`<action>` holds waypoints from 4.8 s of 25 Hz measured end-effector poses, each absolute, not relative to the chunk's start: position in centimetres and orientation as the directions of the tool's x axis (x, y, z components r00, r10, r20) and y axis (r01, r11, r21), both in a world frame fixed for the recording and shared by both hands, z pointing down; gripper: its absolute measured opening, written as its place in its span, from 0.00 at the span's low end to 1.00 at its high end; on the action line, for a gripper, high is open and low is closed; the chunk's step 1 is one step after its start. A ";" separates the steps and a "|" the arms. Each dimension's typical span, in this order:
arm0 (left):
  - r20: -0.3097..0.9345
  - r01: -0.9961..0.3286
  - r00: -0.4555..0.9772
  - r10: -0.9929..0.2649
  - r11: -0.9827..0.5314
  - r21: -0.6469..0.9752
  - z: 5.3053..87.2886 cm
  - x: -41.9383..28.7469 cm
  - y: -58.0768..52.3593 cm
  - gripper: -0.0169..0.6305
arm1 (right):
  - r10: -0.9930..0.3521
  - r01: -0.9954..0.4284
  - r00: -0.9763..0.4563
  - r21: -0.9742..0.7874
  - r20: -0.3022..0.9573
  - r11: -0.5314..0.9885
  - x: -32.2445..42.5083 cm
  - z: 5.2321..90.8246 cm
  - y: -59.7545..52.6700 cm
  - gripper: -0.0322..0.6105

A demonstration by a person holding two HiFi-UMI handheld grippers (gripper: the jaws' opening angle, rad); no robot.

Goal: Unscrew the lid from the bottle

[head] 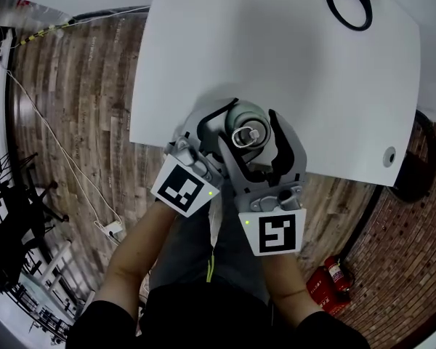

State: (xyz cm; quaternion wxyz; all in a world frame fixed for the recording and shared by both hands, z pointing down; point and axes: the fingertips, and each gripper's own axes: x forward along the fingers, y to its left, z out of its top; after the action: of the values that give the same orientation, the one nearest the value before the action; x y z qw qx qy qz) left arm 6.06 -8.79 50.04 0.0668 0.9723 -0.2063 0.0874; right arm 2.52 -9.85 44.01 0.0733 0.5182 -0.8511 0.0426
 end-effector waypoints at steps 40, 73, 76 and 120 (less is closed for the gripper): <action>0.197 -0.417 0.898 -0.394 -0.904 0.096 49.9 5.6 -8.4 0.58 | -0.540 -0.553 -0.825 -0.043 0.168 0.832 1.3 43.0 -8.5 0.47; 0.201 -0.530 0.834 -0.513 -0.847 0.037 42.6 0.7 -4.9 0.62 | -0.772 -0.789 -0.613 -0.094 0.166 0.607 9.7 32.6 -3.3 0.47; 0.243 -0.554 0.814 -0.528 -0.831 0.049 42.2 -0.2 -4.0 0.62 | -0.776 -0.794 -0.606 -0.075 0.176 0.603 9.5 31.3 -2.3 0.47; -0.054 -0.726 0.686 -0.725 -0.679 -0.107 20.7 -7.2 -6.7 0.06 | -0.929 -0.927 -0.364 -0.126 0.066 0.354 19.0 23.7 -3.8 0.47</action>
State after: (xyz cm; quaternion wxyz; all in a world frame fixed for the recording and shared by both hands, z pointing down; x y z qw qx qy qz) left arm -7.24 -6.71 20.68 -0.0601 0.9163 -0.3960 -0.0037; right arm 19.04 -3.84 23.68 -0.0083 0.5640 -0.8227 0.0708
